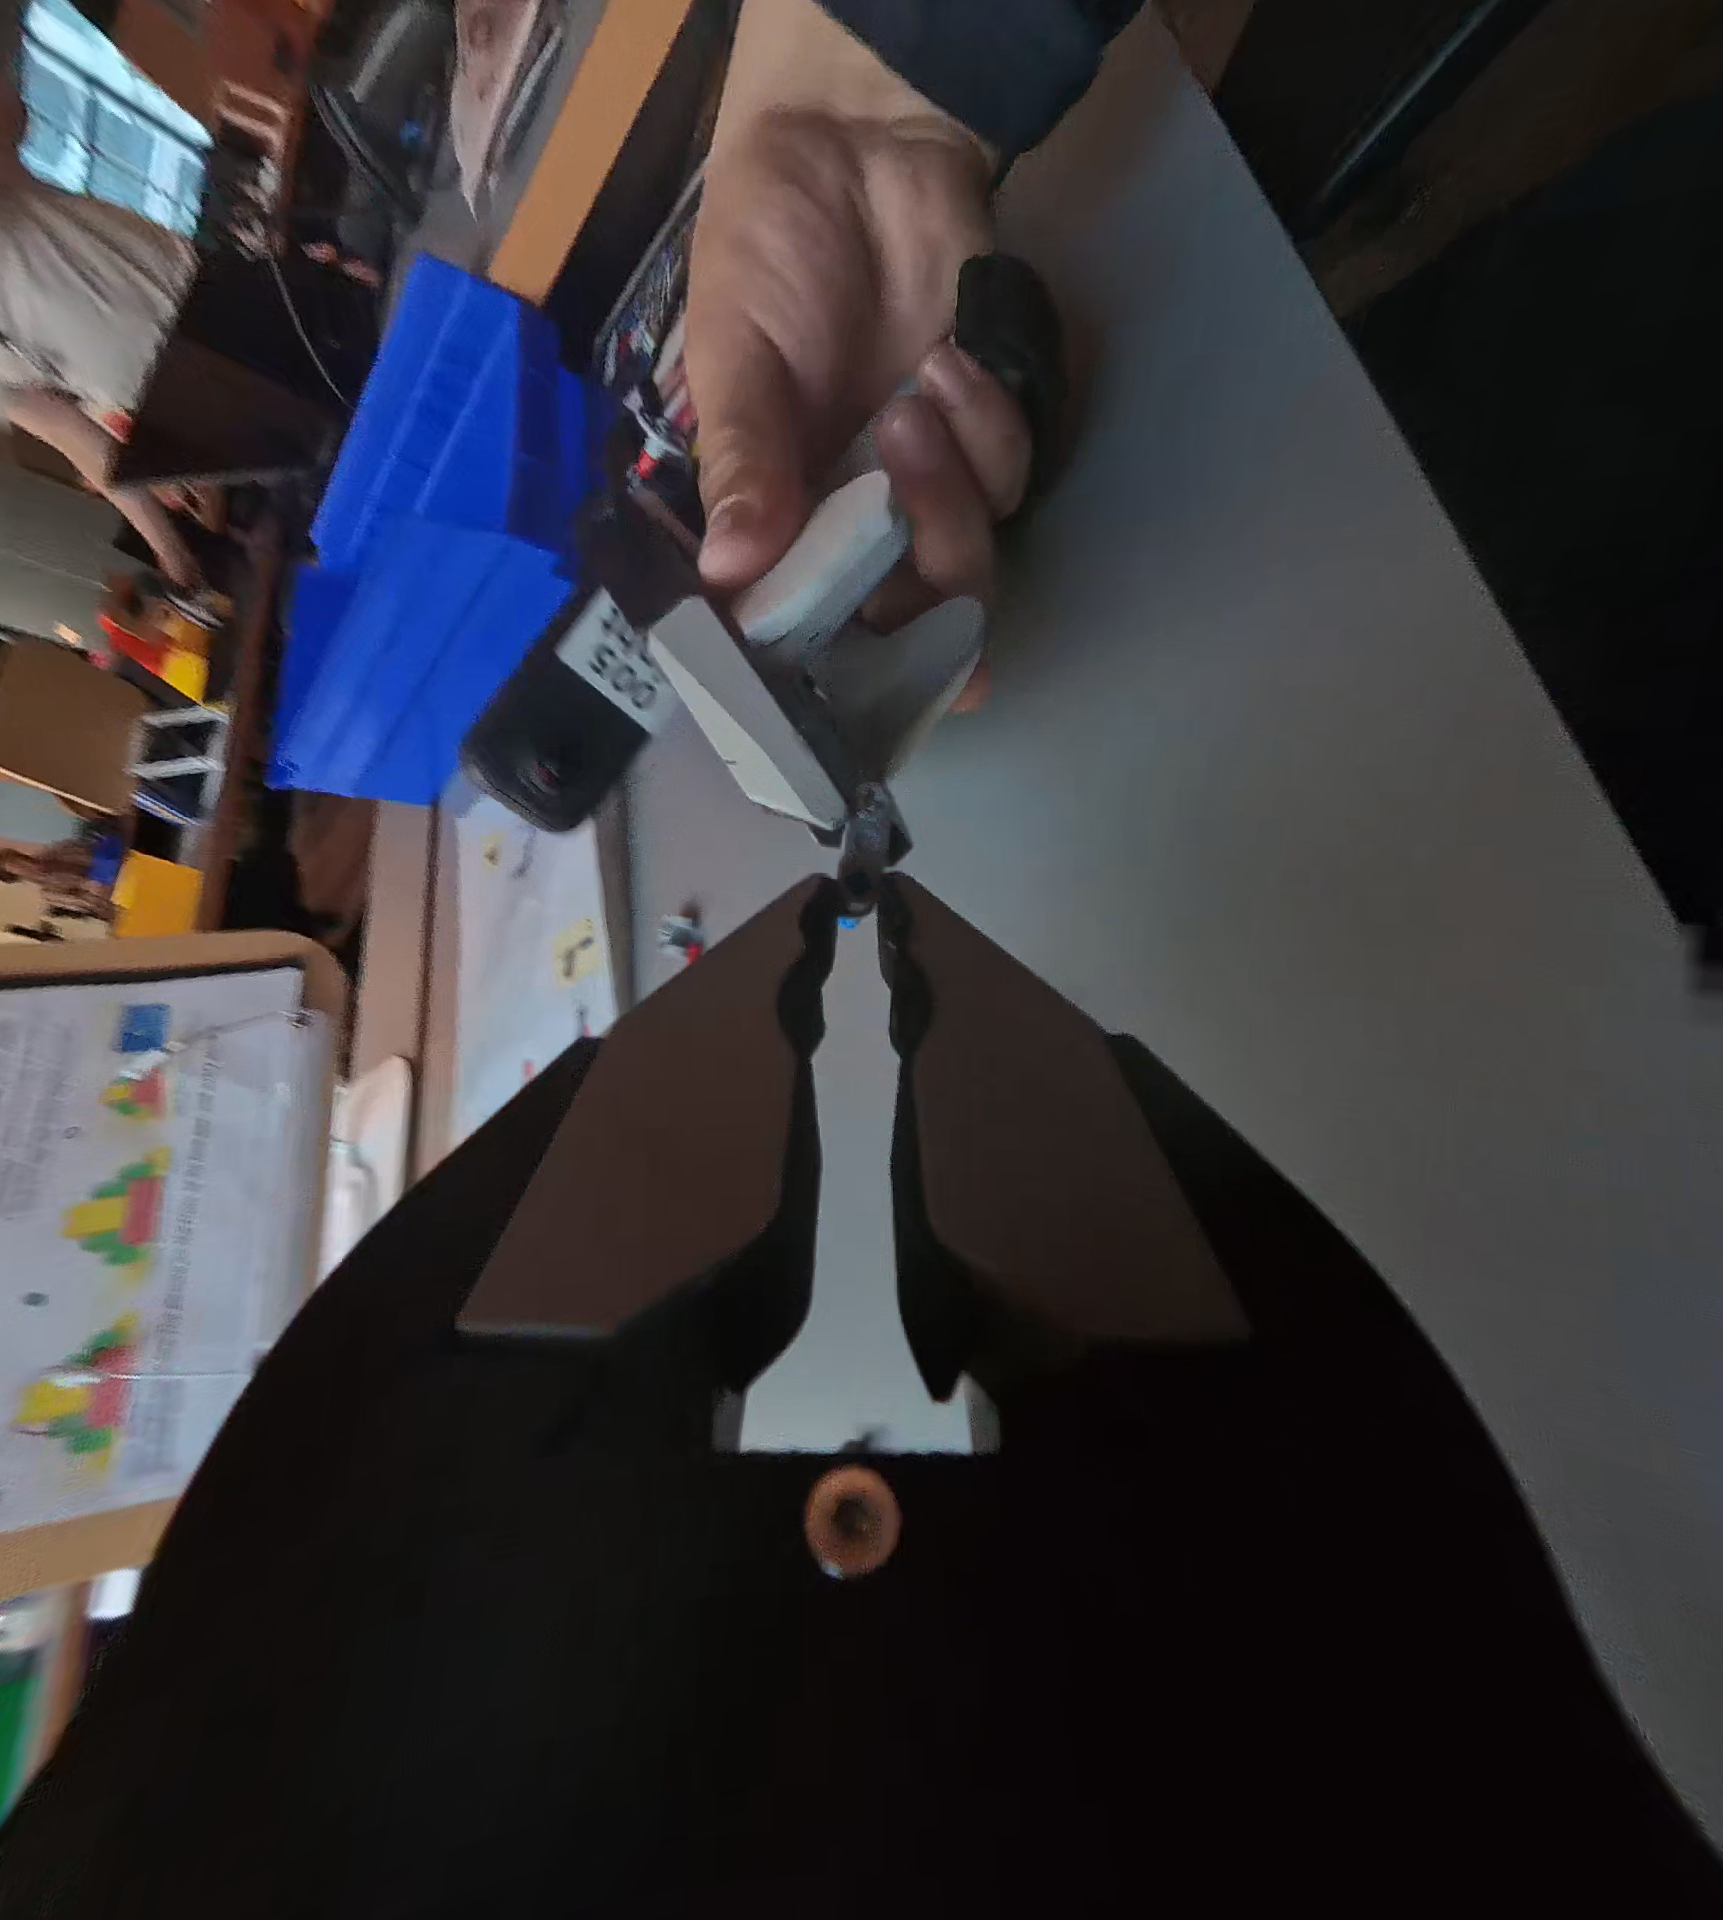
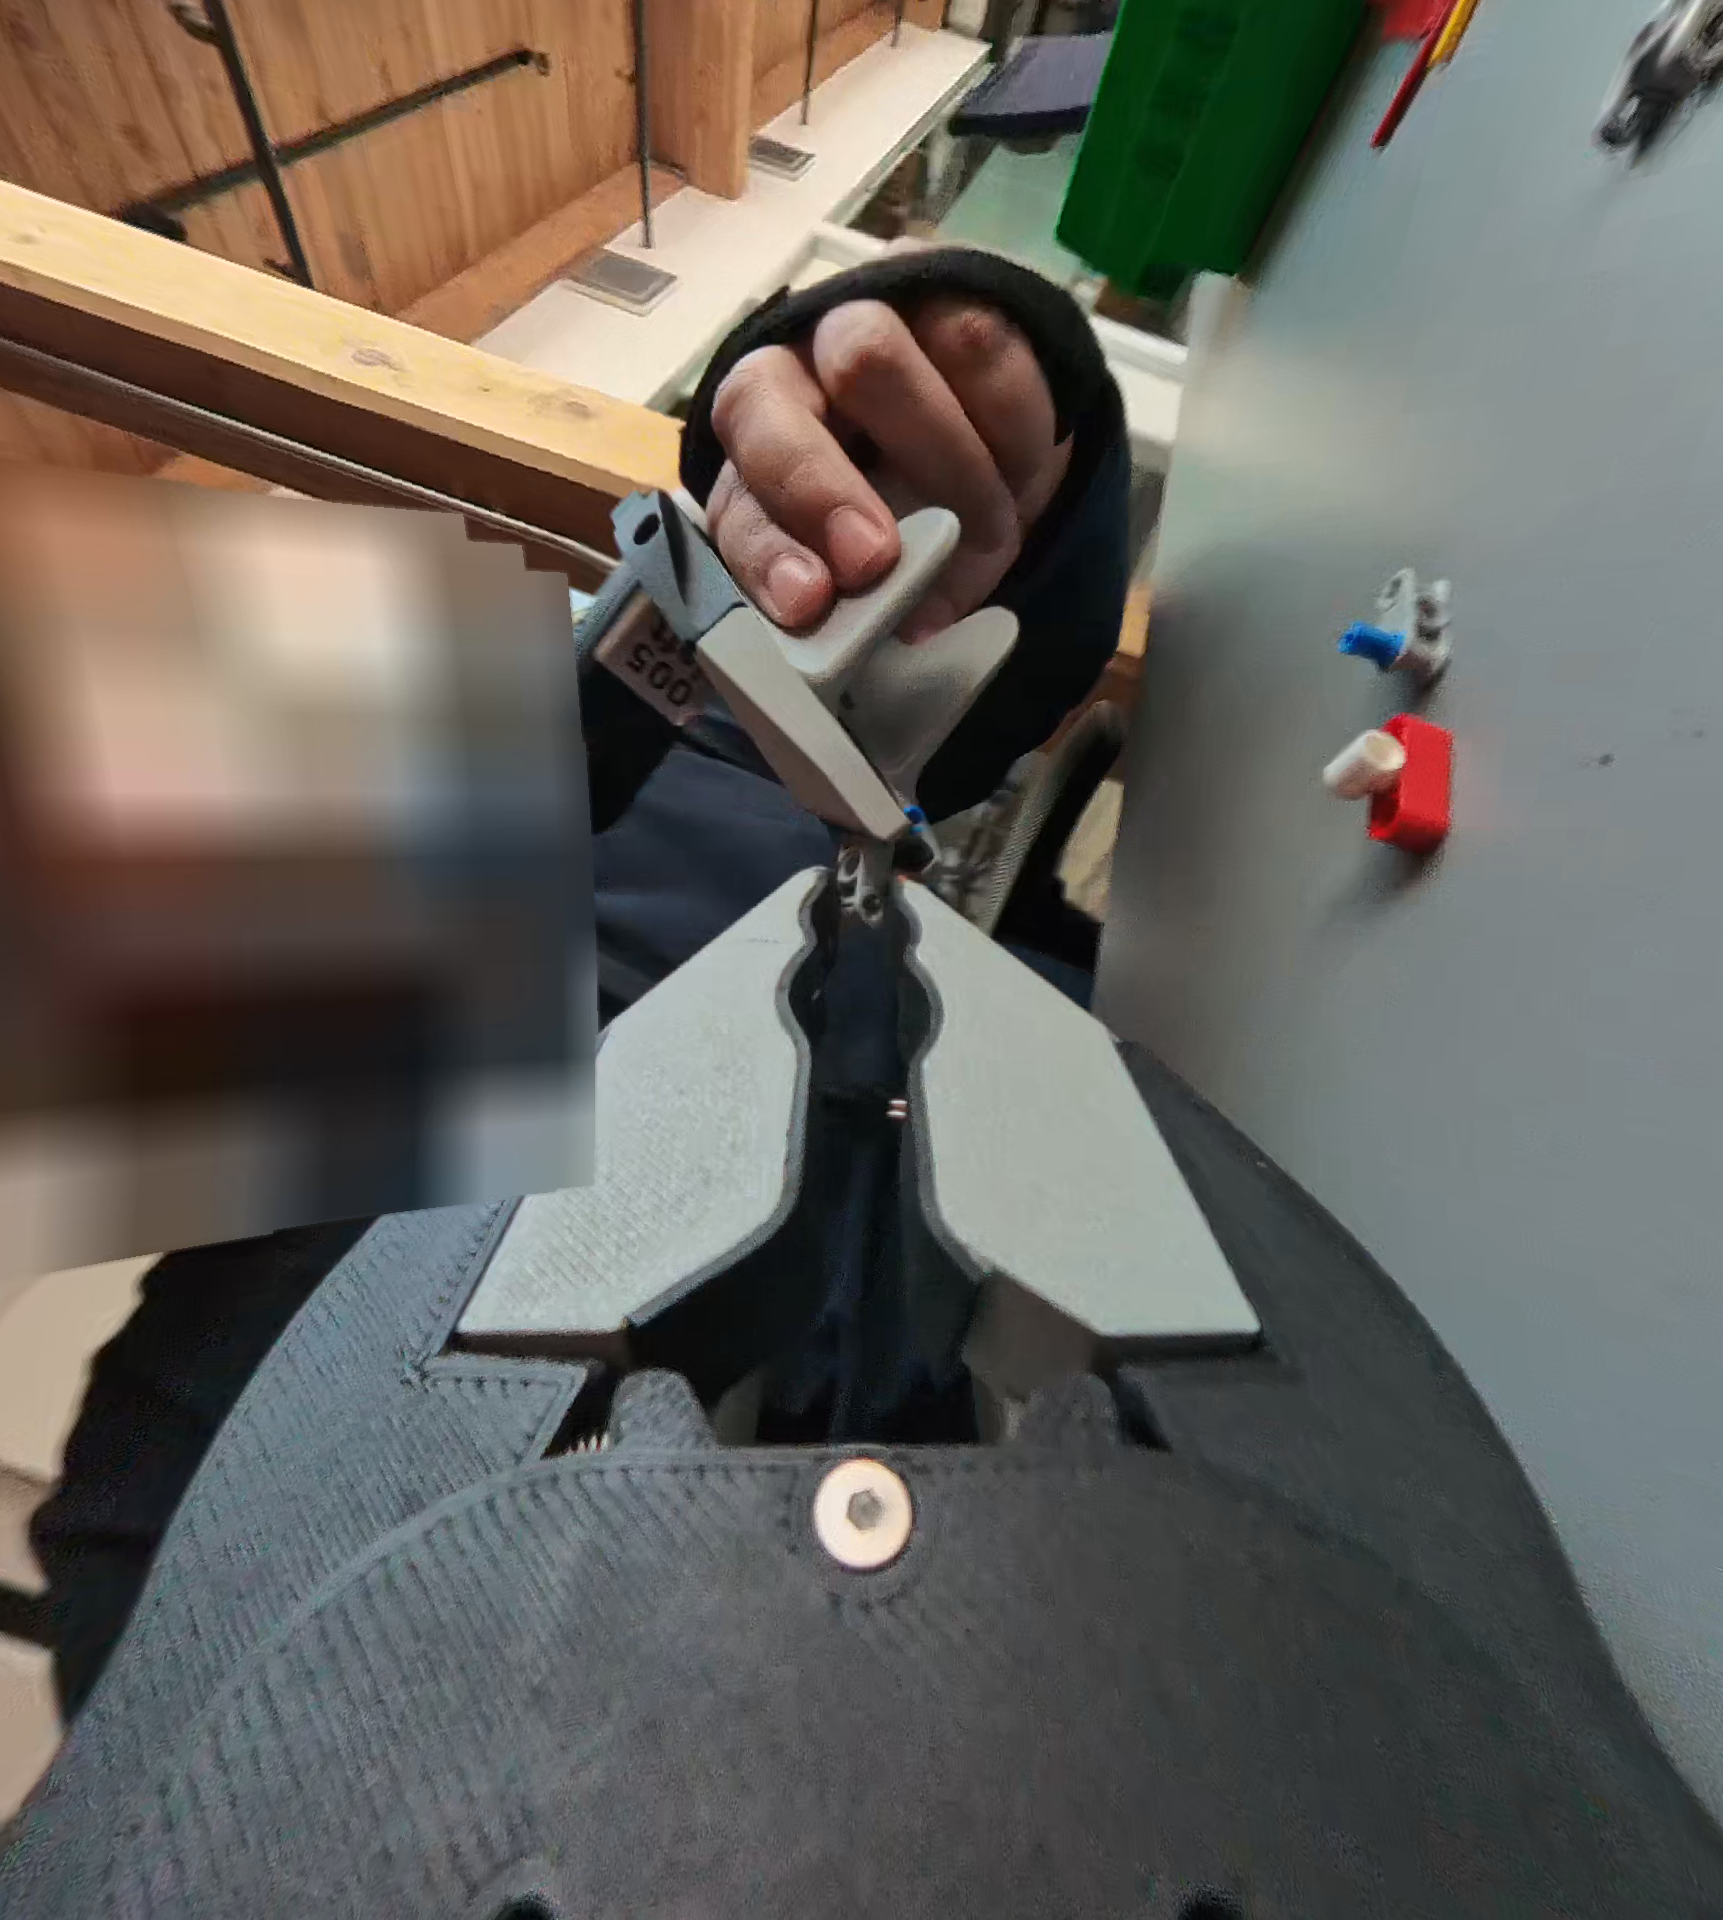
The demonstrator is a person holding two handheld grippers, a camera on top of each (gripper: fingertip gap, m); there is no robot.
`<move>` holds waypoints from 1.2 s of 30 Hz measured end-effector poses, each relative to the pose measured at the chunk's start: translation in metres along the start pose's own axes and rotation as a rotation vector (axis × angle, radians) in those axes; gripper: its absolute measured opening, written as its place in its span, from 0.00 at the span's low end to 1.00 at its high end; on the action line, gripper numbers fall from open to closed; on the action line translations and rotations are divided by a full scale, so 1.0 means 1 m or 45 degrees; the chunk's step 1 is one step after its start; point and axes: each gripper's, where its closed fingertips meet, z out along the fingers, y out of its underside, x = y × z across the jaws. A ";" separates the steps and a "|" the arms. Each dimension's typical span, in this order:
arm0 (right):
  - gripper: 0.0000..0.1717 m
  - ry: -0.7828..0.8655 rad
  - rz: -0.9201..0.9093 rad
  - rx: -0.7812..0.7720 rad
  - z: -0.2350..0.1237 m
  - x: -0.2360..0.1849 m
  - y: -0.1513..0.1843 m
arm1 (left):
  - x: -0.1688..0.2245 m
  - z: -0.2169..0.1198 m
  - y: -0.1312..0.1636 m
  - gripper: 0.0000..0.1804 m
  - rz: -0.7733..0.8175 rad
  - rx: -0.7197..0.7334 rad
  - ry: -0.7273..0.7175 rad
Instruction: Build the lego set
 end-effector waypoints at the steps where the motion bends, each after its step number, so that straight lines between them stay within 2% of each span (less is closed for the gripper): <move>1: 0.04 0.073 -0.065 0.009 -0.002 0.003 -0.002 | 0.002 0.001 0.003 0.03 -0.081 -0.002 0.042; 2: 0.01 0.155 -0.138 0.010 -0.004 0.006 -0.004 | 0.005 0.002 0.005 0.03 -0.152 0.002 0.089; 5: 0.00 0.345 -0.365 -0.002 -0.004 0.010 -0.008 | 0.009 0.004 0.005 0.03 -0.360 0.060 0.184; 9: 0.01 0.508 -0.431 0.003 -0.012 0.020 -0.016 | 0.010 0.008 0.017 0.03 -0.518 0.049 0.247; 11: 0.01 0.637 -0.562 -0.018 -0.020 0.021 -0.019 | 0.007 0.010 0.026 0.03 -0.644 0.024 0.267; 14: 0.09 0.868 -0.818 -0.118 -0.022 0.025 -0.017 | 0.009 0.012 0.034 0.03 -0.812 -0.015 0.347; 20: 0.06 1.331 -1.365 -0.396 -0.013 0.037 -0.017 | 0.017 0.017 0.035 0.03 -0.878 -0.058 0.426; 25: 0.02 1.403 -1.480 -0.535 -0.010 0.043 -0.016 | 0.022 0.018 0.035 0.03 -0.842 -0.096 0.437; 30: 0.08 1.372 -1.466 -0.549 -0.009 0.044 -0.014 | 0.019 0.013 0.030 0.03 -0.876 -0.040 0.440; 36: 0.04 1.405 -1.472 -0.575 -0.012 0.050 -0.013 | 0.017 0.013 0.034 0.03 -0.823 -0.097 0.419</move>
